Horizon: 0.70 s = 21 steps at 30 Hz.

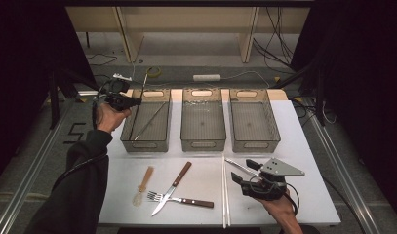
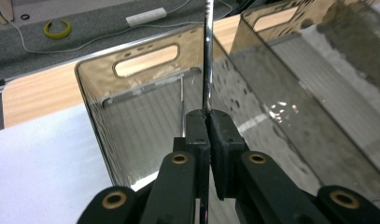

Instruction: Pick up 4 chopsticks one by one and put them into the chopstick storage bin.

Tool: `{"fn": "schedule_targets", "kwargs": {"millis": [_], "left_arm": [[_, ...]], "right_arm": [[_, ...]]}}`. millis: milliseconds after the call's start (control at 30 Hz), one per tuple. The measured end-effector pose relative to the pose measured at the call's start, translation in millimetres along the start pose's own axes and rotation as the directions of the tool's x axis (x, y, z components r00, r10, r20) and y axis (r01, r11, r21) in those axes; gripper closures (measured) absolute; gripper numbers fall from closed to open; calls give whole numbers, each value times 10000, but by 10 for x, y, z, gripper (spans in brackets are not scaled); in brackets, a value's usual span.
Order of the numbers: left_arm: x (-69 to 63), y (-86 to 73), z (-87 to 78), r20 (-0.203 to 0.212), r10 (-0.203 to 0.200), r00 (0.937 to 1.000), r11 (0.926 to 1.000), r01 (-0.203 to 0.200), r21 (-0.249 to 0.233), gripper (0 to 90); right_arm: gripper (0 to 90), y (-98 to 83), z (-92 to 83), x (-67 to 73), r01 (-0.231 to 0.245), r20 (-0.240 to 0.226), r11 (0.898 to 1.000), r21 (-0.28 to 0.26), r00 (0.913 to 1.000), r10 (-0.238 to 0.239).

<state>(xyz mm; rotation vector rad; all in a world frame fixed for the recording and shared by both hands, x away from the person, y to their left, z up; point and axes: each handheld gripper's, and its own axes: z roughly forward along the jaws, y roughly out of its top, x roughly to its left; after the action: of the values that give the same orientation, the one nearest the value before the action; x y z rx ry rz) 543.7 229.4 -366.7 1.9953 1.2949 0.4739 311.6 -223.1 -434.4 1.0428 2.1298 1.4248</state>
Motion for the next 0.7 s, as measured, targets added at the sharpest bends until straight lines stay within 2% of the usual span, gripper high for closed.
{"fn": "schedule_targets", "kwargs": {"millis": [300,467,567,700], "left_arm": [[-39,-101,119,5,284,9996,9994,-284,196,862],[-65,-133,177,75,317,9995,9990,-319,307,862],[-82,-160,222,130,494,9987,9977,-500,466,861],[-79,-190,271,173,461,9988,9969,-472,636,858]], "right_arm": [[294,-1,2,0,-13,3,10000,11,10000,13],[294,0,1,0,0,1,10000,10,10000,0],[294,0,0,0,8,-1,10000,2,10000,-8],[294,1,-4,-2,6,15,10000,-4,10000,-6]]}}
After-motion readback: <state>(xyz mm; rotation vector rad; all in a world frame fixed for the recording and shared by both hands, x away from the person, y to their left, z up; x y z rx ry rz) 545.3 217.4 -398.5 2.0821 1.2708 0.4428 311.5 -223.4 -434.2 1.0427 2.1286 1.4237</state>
